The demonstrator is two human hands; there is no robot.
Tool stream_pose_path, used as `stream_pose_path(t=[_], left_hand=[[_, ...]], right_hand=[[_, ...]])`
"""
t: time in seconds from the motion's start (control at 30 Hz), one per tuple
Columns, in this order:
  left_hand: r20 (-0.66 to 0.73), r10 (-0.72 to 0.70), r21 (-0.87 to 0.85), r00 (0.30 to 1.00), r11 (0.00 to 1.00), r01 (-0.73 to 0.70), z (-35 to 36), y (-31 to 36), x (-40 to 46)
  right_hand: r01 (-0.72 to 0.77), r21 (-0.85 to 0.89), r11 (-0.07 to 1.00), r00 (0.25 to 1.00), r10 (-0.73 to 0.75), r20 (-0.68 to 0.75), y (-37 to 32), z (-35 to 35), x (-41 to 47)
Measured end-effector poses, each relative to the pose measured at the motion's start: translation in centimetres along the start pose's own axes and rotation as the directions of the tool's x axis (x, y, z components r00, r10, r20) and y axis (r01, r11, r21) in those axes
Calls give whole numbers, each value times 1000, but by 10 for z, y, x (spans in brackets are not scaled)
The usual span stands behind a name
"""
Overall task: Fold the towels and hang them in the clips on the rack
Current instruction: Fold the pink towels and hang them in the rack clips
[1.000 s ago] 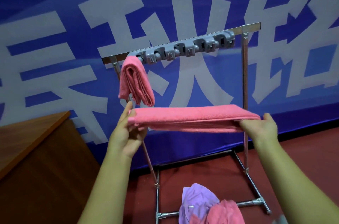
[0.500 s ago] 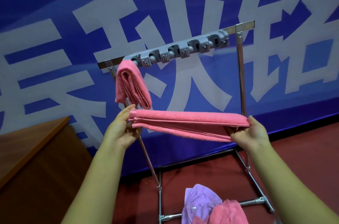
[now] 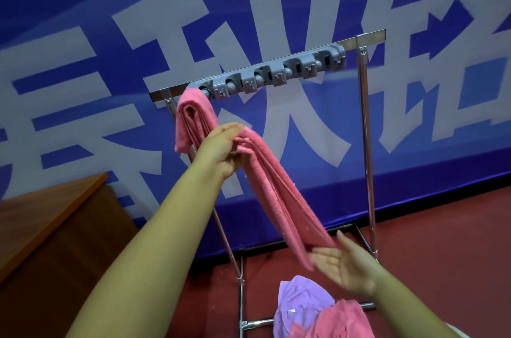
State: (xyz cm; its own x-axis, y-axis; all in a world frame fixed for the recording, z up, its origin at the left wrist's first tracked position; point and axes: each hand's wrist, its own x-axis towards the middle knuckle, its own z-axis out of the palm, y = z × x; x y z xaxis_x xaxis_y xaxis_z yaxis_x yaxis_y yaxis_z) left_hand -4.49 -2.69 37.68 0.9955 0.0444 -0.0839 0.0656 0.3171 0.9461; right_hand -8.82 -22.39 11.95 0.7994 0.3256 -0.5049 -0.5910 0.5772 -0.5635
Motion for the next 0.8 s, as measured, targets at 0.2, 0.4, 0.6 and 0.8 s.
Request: stream_pose_path(t=[0.2,0.4,0.6,0.8], left_hand=[[30,38,231,999,972,-43,37,6,4],[42,65,215,997,974,-73,43,18,-1],[25,60,42,998,997,-61,26,36,-11],[-2,67,-49,998,997,-67,2,54,-24]], right_hand=[[396,-720,570,788,-614,-52,-4,43,-13],[584,-768,262,667,-694,270,-29,115,-26],[559,-804,201,564,-804,192,-48,138,-17],[596,-786,165,489,-851,193,-61,143,-20]])
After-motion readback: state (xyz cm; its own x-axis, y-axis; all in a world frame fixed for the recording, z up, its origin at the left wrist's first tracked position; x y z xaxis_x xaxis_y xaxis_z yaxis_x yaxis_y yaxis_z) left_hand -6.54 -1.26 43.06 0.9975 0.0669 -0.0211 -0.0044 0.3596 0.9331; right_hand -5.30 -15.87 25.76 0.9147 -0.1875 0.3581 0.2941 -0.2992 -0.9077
